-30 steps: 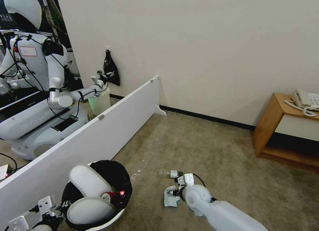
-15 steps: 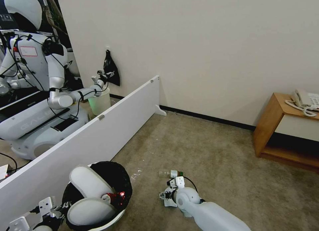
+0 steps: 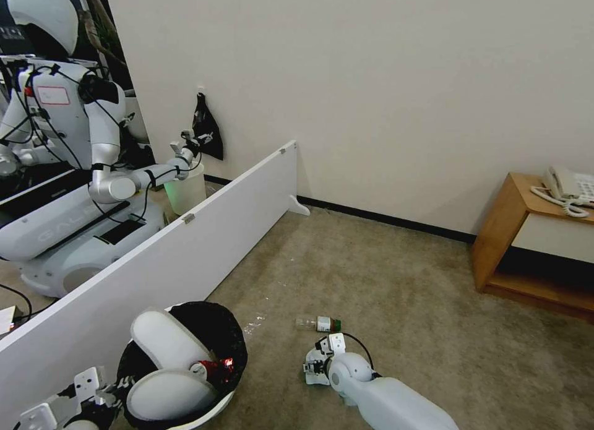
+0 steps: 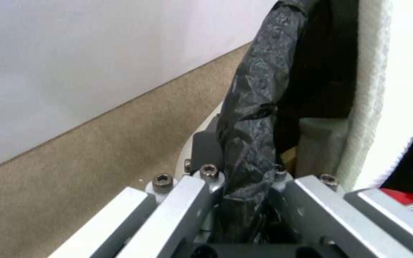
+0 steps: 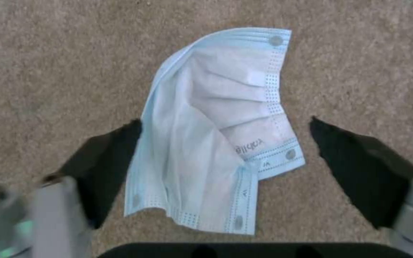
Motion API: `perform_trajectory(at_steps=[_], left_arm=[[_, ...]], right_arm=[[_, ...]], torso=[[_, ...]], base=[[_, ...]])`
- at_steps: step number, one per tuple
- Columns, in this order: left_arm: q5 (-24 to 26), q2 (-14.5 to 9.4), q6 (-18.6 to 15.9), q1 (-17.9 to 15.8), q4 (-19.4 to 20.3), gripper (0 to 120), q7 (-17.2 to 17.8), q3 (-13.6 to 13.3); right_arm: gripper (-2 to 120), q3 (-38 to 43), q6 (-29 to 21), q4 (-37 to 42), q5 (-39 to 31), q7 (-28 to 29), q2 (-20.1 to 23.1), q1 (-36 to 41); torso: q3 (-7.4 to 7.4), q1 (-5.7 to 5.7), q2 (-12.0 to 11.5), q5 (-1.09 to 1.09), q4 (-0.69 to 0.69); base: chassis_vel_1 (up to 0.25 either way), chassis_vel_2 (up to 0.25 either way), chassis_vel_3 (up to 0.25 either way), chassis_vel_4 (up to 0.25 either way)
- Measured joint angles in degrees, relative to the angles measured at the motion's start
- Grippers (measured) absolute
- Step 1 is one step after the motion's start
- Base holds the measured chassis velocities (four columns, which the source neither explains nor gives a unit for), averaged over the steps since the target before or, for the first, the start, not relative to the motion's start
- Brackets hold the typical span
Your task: Pick up the trash bin and place the garbage on the floor into it.
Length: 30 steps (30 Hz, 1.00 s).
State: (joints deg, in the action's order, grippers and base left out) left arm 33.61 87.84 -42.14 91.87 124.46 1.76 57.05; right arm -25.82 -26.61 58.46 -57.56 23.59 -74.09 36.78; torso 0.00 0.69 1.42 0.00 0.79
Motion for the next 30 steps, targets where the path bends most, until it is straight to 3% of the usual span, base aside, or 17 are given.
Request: perform_trajectory(at_steps=[2, 3, 26, 30], left_arm=[[-0.02, 0.04, 0.0, 0.0, -0.03, 2, -0.01, -0.01], [-0.06, 0.09, 0.0, 0.0, -0.07, 2, -0.02, -0.04], [-0.11, 0.29, 0.0, -0.16, -0.37, 2, -0.15, -0.36], [-0.16, 0.33, 0.0, -0.29, -0.45, 2, -0.18, -0.49]], right_arm=[[82, -0.13, 0.17, -0.24, 0.23, -0.26, -0.19, -0.01], [74, -0.35, 0.27, -0.65, 0.51, -0.58, -0.58, -0.1], [59, -0.92, 2.16, -8.36, 5.09, -4.75, -3.78, -1.29], [47, -1.2, 2.37, -9.16, 5.88, -5.09, -4.12, -1.3]], torso=[[0.0, 0.0, 0.0, 0.0, 0.0], [0.0, 0.0, 0.0, 0.0, 0.0], [0.0, 0.0, 0.0, 0.0, 0.0], [-0.01, -0.01, 0.01, 0.02, 0.02]], base=[[0.0, 0.0, 0.0, 0.0], [0.0, 0.0, 0.0, 0.0], [0.0, 0.0, 0.0, 0.0], [0.0, 0.0, 0.0, 0.0]])
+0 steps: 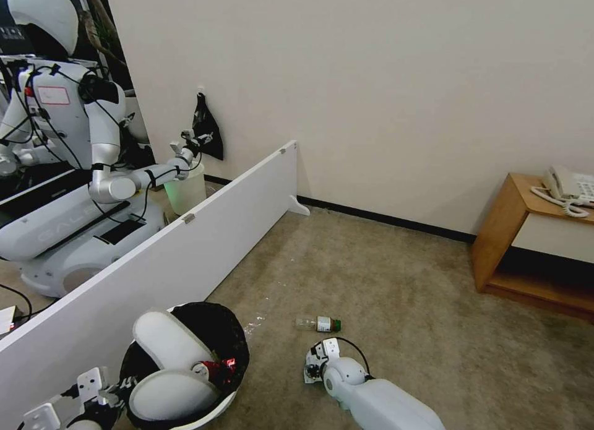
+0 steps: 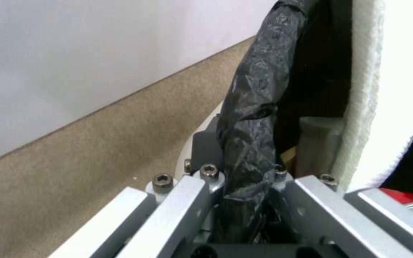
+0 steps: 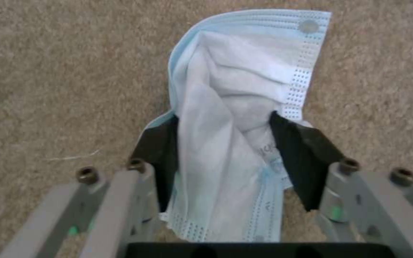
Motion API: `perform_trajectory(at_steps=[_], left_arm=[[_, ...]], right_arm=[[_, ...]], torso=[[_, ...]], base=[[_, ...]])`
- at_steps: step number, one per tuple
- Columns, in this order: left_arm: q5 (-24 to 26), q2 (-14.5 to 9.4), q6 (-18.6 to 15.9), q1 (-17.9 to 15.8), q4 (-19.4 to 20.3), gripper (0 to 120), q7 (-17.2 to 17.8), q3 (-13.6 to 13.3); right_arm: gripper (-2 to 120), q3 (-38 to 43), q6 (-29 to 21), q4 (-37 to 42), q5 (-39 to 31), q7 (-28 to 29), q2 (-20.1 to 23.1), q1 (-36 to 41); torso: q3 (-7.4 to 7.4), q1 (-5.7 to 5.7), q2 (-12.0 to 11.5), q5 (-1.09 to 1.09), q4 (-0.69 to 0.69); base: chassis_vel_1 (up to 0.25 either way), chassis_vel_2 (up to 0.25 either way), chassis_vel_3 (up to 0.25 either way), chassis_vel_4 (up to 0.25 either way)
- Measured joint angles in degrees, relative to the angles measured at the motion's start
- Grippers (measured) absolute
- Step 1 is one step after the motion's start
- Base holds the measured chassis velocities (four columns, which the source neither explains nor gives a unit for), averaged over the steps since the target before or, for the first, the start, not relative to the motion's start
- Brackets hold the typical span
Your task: Pick up the trash bin and place the garbage on the floor into it.
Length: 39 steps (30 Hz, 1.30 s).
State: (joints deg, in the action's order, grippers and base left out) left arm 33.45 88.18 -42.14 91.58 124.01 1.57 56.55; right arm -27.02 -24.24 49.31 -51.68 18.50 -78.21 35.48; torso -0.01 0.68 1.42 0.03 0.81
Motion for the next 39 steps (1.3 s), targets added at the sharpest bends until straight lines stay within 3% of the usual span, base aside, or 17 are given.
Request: perform_trajectory(at_steps=[6, 10, 13, 14, 26, 30, 39], left_arm=[[-0.02, 0.04, 0.0, -0.04, -0.05, 2, -0.02, -0.01], [-0.17, 0.08, 0.0, -0.26, -0.25, 2, -0.03, -0.12], [-0.2, 0.1, 0.0, -0.28, -0.27, 2, -0.03, -0.14], [-0.37, 0.14, 0.0, -0.34, -0.36, 2, -0.03, -0.22], [-0.76, 0.26, 0.0, -0.49, -0.44, 2, -0.05, -0.66], [-0.87, 0.3, 0.0, -0.75, -0.45, 2, 0.02, -1.18], [0.14, 0.13, 0.0, -0.96, 0.09, 2, 0.63, -1.51]], right_arm=[[30, -0.71, 0.05, -0.09, 0.44, -0.34, 0.04, -0.01], [10, -1.29, -0.04, 1.48, 0.2, -0.3, 0.76, 0.62], [7, -1.36, -0.06, 1.63, 0.18, -0.26, 0.82, 0.71], [0, -1.49, -0.16, 2.11, 0.03, -0.23, 1.07, 0.87], [0, -2.31, -0.49, 9.64, -2.61, 0.14, 4.79, 2.26], [0, -1.45, -0.19, 19.85, -4.95, 2.47, 9.45, 2.57], [0, 1.06, 2.35, 33.34, -6.24, 4.28, 17.77, 0.41]], torso=[[0.0, 0.0, 0.0, -0.03, -0.03], [0.01, 0.0, 0.0, -0.03, -0.02], [0.01, 0.0, 0.0, -0.03, -0.01], [0.01, 0.0, 0.0, -0.02, -0.02], [0.02, 0.01, -0.02, -0.05, -0.03], [0.02, 0.01, -0.02, -0.05, -0.03], [0.02, 0.01, -0.02, -0.03, -0.02]], base=[[0.0, 0.0, 0.0, 0.0], [0.0, 0.0, 0.0, 0.0], [0.0, 0.0, 0.0, 0.0], [0.0, 0.0, 0.0, 0.0], [0.0, 0.0, 0.0, 0.0], [0.0, 0.0, 0.0, 0.0], [0.0, 0.0, 0.0, 0.0]])
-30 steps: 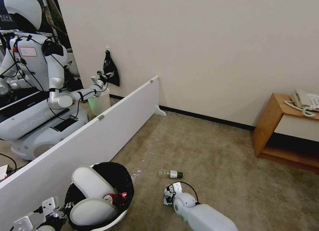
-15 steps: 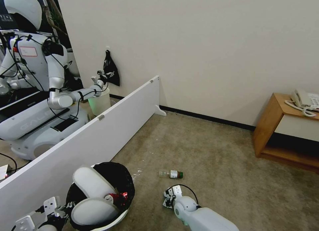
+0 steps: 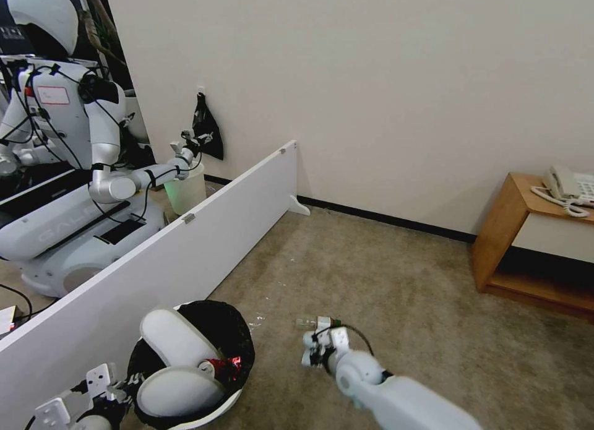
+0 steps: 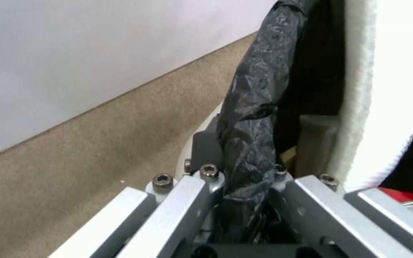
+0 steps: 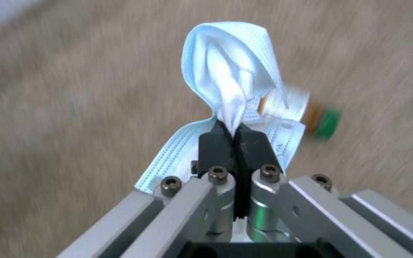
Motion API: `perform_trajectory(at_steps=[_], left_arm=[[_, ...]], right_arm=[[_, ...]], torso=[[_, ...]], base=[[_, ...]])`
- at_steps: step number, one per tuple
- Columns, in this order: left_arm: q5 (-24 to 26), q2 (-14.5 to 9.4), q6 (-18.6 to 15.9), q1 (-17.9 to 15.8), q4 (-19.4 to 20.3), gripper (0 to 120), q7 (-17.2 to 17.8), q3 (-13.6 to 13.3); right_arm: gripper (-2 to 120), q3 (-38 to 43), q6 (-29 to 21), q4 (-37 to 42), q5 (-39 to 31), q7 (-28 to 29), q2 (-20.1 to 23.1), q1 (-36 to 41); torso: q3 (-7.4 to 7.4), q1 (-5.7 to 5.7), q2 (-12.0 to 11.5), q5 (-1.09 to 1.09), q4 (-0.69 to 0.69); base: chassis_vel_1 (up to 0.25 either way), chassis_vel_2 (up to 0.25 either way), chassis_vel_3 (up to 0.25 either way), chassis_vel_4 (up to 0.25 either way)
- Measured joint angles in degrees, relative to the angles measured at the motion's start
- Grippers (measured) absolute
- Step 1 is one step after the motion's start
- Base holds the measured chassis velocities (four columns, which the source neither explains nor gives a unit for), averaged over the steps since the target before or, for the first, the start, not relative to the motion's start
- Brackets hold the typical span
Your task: Pick up the trash bin and place the garbage on the floor into it.
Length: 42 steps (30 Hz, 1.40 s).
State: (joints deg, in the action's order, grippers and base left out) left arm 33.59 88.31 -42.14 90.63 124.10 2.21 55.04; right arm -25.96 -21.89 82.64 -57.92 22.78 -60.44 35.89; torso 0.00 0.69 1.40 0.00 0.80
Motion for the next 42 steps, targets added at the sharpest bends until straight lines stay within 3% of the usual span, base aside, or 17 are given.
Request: perform_trajectory(at_steps=[2, 3, 11, 17, 27, 42], left_arm=[[0.15, -0.1, 0.0, 0.04, 0.1, 2, 0.08, 0.01], [0.42, -0.3, 0.0, 0.1, 0.35, 2, 0.12, 0.03], [0.96, -0.7, 0.0, 0.11, 0.82, 2, 0.37, 0.03], [0.95, -0.69, 0.0, 0.21, 1.57, 2, 0.43, -0.18], [0.65, -0.59, 0.0, 0.42, 2.71, 2, 0.42, -0.46], [0.96, -0.7, 0.0, 0.45, 3.45, 2, 0.31, -0.04]], right_arm=[[0, 0.55, 0.42, 2.21, -0.04, 0.05, 1.02, -0.31], [0, 1.92, 1.73, 7.58, -0.08, 0.1, 2.81, -1.14], [0, 3.74, 3.72, 22.06, -2.04, -0.89, 5.31, -4.66], [0, -0.29, 3.38, 33.27, -9.18, -1.02, 5.63, -13.41], [0, -11.47, -0.6, 36.81, -18.93, 2.2, 1.48, -25.28], [0, -22.25, -9.6, 35.72, -24.43, 10.29, -2.65, -28.74]], torso=[[0.0, 0.0, 0.0, 0.0, 0.0], [0.0, 0.0, 0.0, 0.0, 0.0], [0.0, 0.0, 0.0, 0.0, -0.01], [0.0, 0.0, 0.01, 0.01, -0.01], [0.0, 0.0, 0.02, 0.01, 0.0], [0.0, 0.0, 0.02, 0.01, 0.0]], base=[[0.0, 0.0, 0.0, 0.0], [0.0, 0.0, 0.0, 0.0], [0.0, 0.0, 0.0, 0.0], [0.0, 0.0, 0.0, 0.0], [0.0, 0.0, 0.0, 0.0], [0.0, 0.0, 0.0, 0.0]])
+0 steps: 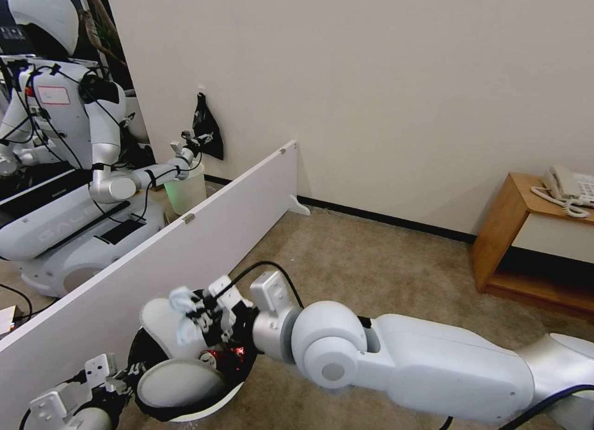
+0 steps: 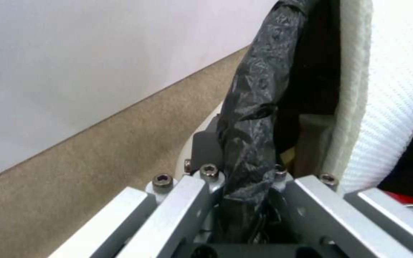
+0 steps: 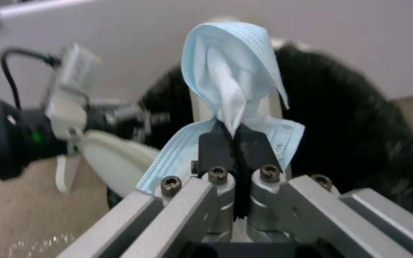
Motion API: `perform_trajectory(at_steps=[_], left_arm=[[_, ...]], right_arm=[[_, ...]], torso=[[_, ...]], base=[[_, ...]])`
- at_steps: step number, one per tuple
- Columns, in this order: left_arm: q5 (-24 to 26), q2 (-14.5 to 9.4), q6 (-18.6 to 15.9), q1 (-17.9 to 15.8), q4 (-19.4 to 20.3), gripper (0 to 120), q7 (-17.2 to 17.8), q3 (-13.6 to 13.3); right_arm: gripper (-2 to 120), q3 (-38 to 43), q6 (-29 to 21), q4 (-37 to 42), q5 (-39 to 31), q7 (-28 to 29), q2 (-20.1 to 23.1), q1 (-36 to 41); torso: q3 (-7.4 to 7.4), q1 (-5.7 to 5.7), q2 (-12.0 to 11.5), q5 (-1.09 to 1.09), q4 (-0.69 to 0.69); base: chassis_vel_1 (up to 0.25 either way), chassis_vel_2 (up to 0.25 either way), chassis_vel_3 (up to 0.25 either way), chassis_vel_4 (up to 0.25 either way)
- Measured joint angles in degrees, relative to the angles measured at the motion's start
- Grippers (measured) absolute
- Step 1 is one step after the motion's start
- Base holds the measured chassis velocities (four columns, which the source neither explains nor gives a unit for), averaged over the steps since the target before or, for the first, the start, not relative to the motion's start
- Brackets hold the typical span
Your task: Pick up the trash bin and place the garbage on the floor into it.
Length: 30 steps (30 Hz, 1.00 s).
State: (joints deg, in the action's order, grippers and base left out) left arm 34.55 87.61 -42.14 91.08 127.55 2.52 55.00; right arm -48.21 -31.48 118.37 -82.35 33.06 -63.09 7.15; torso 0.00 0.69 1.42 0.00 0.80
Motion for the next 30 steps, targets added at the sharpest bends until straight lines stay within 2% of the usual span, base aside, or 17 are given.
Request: perform_trajectory(at_steps=[9, 30], left_arm=[[0.19, 0.19, 0.0, -0.06, 0.17, 2, -0.03, -0.13], [-0.13, 0.48, 0.0, -0.11, -0.29, 2, -0.28, -0.6]], right_arm=[[0, -2.64, -1.31, -4.73, 0.02, 1.77, -3.09, 0.79], [0, -3.99, -1.98, -11.48, 3.91, 2.41, -3.39, 4.28]], torso=[[0.0, 0.0, 0.0, 0.0, -0.01], [0.0, 0.0, 0.0, -0.01, -0.01]], base=[[0.0, 0.0, 0.0, 0.0], [0.0, 0.0, 0.0, 0.0]])
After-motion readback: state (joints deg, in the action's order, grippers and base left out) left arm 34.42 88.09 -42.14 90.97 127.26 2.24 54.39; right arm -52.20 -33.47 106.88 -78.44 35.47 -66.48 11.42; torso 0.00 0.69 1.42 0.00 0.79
